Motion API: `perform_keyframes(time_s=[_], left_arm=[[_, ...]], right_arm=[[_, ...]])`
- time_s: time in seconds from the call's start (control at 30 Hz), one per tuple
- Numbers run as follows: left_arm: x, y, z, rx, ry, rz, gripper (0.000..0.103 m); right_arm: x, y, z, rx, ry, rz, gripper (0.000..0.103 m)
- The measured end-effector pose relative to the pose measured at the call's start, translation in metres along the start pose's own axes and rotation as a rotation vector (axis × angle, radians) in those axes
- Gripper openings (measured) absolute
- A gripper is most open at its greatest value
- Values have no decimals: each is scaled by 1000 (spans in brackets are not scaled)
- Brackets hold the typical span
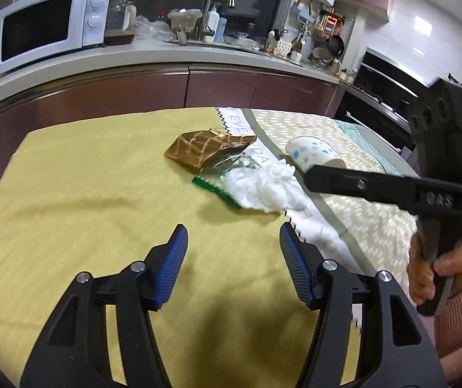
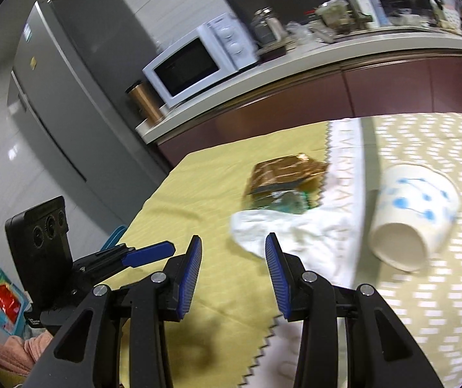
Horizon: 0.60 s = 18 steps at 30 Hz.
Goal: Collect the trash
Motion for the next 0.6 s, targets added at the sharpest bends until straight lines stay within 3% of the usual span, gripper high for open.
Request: perform_keyframes(time_s=[0.27, 0.4, 0.47, 0.57, 0.6], left_arm=[[24, -10, -37, -12, 38, 3, 59], [32, 0, -57, -19, 64, 57, 58], [33, 5, -66, -29, 82, 86, 52], [32, 10, -75, -64, 102, 116, 35], [32, 10, -77, -73, 107, 119, 25]], right_arm=[[-1, -21, 10, 2, -23, -36, 39], [2, -27, 10, 6, -31, -46, 39], [2, -30, 12, 7, -34, -49, 39], [4, -33, 11, 9, -33, -50, 39], [5, -34, 11, 8, -32, -50, 39]])
Point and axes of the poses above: each gripper's, at about its wrist camera, not at the fingertips, and z roughly against the way its jaws point, y to its left, x to its top, the point moved 1 cm from there along -z, roughly the way its jaws point, and after that the axes turned 3 degrees about -z, right-handed, at the moved point
